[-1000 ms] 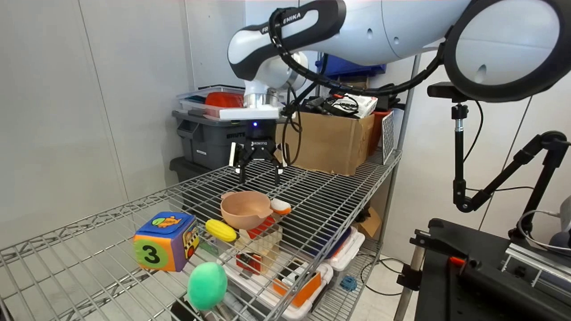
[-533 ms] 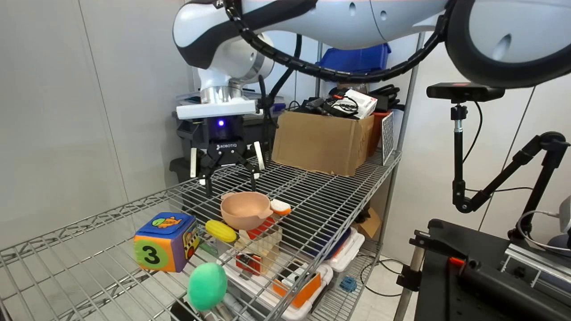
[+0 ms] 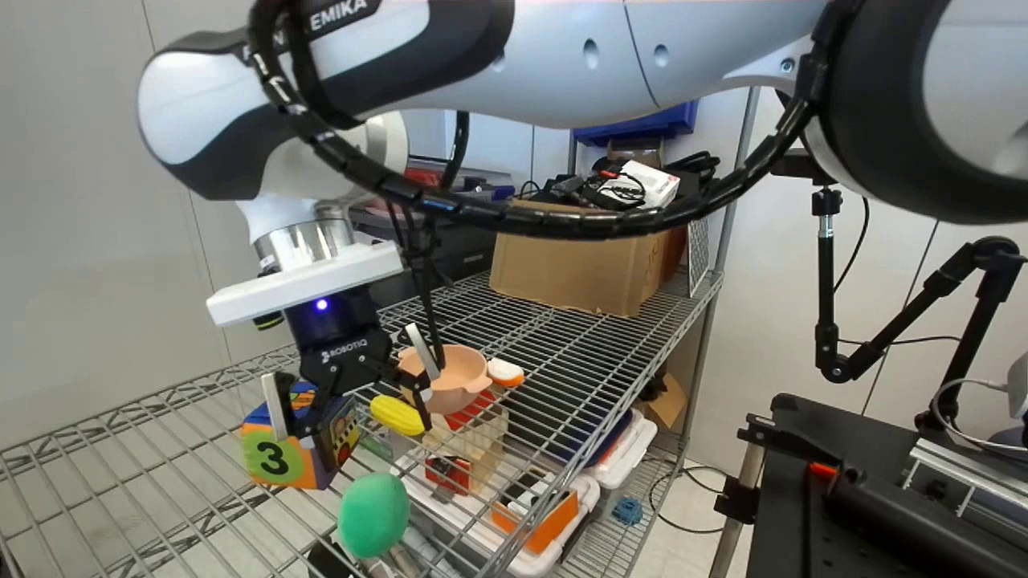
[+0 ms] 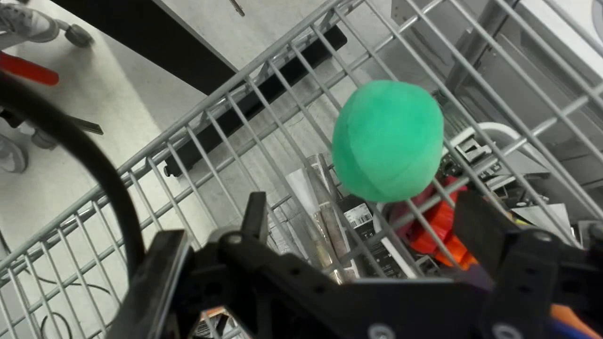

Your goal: Remove the plush toy in the bowl and put the other toys in the bowl

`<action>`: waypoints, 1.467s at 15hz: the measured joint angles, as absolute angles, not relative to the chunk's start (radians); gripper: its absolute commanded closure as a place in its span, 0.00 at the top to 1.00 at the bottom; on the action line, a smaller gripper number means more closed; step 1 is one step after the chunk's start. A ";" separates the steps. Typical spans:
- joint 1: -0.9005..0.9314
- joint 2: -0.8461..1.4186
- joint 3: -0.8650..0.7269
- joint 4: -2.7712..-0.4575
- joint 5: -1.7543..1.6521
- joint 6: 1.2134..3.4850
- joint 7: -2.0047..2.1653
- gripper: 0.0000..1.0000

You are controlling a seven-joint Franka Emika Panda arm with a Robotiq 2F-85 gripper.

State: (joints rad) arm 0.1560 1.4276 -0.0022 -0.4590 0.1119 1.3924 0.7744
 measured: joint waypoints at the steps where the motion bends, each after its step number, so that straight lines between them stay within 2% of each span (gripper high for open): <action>1: 0.176 1.435 -0.002 -0.459 0.099 1.392 0.770 1.00; 5: 0.236 1.465 -0.004 -0.457 0.064 1.395 0.762 1.00; 6: 0.245 1.471 -0.006 -0.457 0.059 1.398 0.761 0.75; 7: 0.251 1.476 -0.007 -0.457 0.057 1.402 0.761 0.74; 8: 0.254 1.478 -0.010 -0.457 0.052 1.405 0.761 0.68; 11: 0.256 1.482 -0.019 -0.457 0.033 1.415 0.761 0.42; 17: 0.256 1.478 -0.038 -0.452 0.010 1.432 0.759 0.05; 19: 0.254 1.468 -0.046 -0.452 0.005 1.450 0.753 0.07; 22: 0.238 1.444 -0.054 -0.446 0.001 1.487 0.745 0.04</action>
State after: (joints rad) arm 0.2378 1.4436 -0.0545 -0.4455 0.0009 1.4873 0.7447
